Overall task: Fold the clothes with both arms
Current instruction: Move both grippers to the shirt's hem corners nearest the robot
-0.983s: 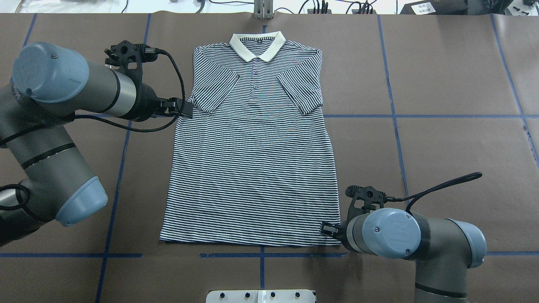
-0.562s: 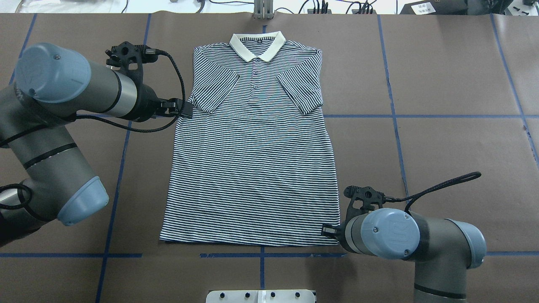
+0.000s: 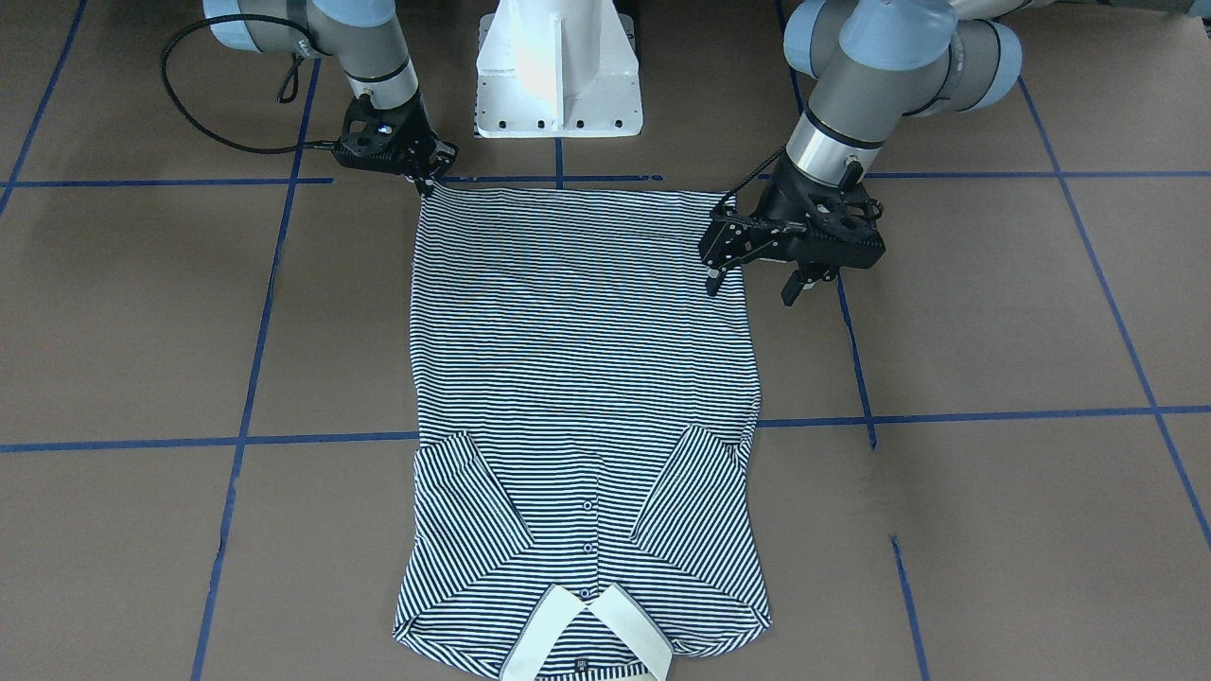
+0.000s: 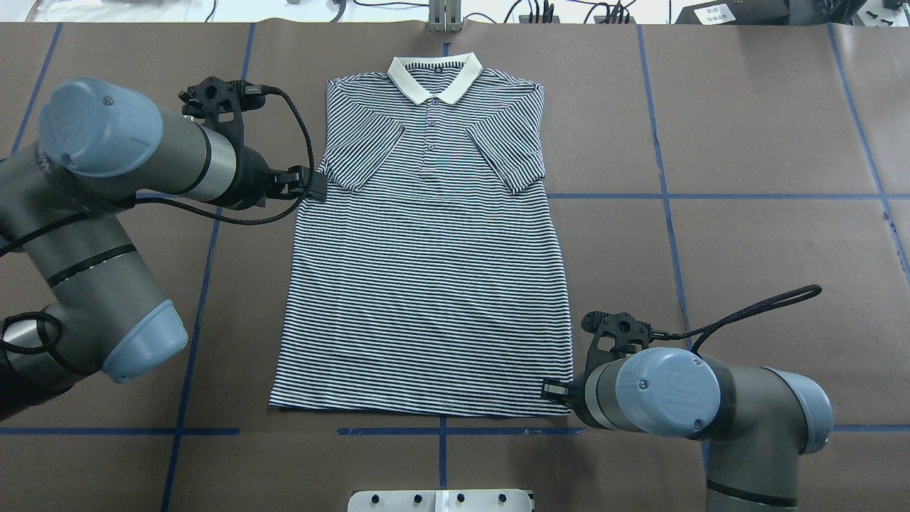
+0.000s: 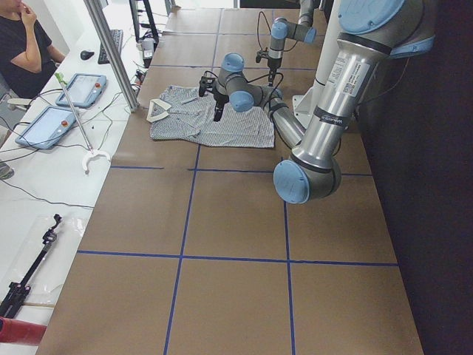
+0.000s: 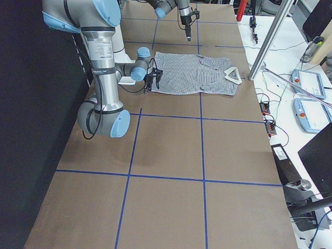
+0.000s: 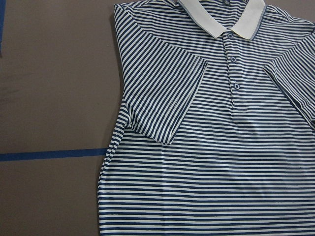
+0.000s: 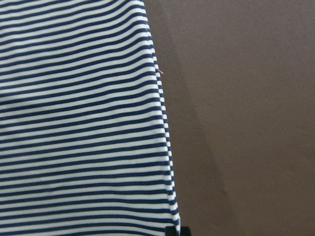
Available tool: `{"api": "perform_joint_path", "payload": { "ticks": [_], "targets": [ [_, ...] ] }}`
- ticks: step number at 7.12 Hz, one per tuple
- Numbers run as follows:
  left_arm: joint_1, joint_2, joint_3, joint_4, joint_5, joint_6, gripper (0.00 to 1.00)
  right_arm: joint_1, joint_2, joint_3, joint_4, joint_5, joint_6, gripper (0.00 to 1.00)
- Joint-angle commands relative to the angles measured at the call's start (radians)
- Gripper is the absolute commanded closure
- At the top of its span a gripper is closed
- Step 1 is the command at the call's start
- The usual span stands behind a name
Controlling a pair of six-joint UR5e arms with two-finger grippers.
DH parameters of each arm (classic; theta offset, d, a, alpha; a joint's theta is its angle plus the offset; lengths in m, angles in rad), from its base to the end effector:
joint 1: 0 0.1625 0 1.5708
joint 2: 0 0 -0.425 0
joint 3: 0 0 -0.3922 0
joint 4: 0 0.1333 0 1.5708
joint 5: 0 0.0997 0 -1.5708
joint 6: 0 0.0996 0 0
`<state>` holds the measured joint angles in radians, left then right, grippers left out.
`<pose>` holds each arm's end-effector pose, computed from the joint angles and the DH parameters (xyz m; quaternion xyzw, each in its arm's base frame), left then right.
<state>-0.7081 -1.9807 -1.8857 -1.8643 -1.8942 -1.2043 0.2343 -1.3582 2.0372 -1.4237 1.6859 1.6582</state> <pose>0.3864 -0.4646 0.2570 0.1255 0.4852 -0.0691 0.8626 -0.4923 -0.2428 0.3254 -0.0231 -0.4035 0.1237 0.9063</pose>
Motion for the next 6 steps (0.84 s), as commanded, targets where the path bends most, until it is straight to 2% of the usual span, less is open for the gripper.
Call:
{"api": "perform_joint_path", "payload": {
  "ticks": [1, 2, 3, 6],
  "targets": [
    [0.135, 0.098, -0.064, 0.0, 0.065, -0.232, 0.0, 0.022, -0.005, 0.038, -0.004, 0.006, -0.002, 1.0],
    [0.25, 0.167, -0.119, 0.005, 0.149, -0.313, 0.0, 0.029, -0.004, 0.041, -0.004, 0.008, -0.008, 1.0],
    [0.322, 0.219, -0.151, 0.02, 0.188, -0.377, 0.0, 0.03, -0.001, 0.04, -0.003, 0.008, -0.011, 1.0],
    [0.464, 0.232, -0.124, 0.042, 0.28, -0.498, 0.02, 0.03, -0.001, 0.038, -0.003, 0.009, -0.011, 1.0]
  ]
}}
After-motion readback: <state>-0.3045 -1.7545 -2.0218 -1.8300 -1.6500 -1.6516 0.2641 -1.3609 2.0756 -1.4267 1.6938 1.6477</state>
